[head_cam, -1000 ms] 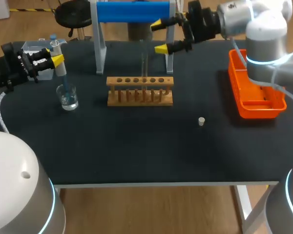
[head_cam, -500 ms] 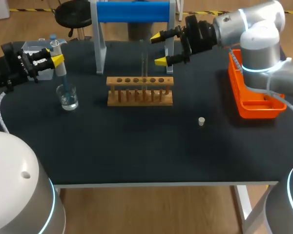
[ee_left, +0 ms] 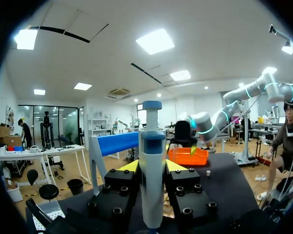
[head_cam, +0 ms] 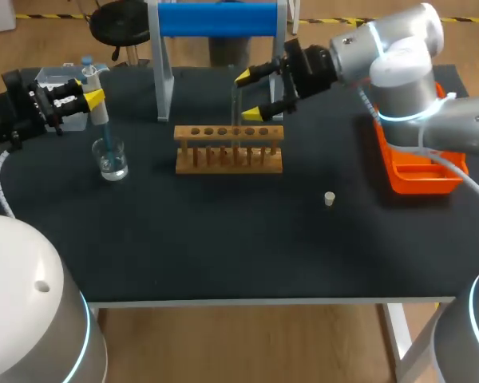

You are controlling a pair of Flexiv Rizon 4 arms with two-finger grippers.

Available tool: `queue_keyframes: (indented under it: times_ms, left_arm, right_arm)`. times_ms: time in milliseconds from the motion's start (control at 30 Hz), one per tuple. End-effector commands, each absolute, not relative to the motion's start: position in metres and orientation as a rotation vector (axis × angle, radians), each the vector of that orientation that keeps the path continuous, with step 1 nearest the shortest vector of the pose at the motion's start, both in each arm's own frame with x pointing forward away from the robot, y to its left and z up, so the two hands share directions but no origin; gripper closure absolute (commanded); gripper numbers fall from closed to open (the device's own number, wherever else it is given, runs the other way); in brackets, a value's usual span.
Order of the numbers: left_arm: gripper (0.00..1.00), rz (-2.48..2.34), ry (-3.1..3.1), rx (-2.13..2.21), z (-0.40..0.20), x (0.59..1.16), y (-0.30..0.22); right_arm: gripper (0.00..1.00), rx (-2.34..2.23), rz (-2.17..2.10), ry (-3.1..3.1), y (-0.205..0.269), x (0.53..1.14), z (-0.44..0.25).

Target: Invert the test tube, pick up the pipette, mount the tip to pipette, aspirate from beaker and dispense into the tube, eject the tip, return the pipette, and cap with the stopper.

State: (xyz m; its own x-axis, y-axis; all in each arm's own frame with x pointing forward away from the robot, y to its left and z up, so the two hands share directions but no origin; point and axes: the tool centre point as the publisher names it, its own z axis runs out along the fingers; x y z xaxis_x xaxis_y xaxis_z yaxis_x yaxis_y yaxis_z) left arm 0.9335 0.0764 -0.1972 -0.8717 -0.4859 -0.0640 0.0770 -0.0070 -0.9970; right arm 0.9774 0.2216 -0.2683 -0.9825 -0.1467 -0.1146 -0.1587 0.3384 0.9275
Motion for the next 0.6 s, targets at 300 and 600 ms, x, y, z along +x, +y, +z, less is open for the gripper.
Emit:
queue_keyframes:
  times_ms: [300,600]
  left_arm:
    - [1.0,-1.939,1.884,-0.419,-0.197,0.934,0.078]
    - [1.0,-1.939,1.884,-0.419,-0.197,0.934,0.078]
  right_arm:
    - [0.0,-0.194,1.645,2.591,0.241,0.978,-0.29]
    - [0.0,-0.12,1.603,2.592,0.247,0.978,-0.29]
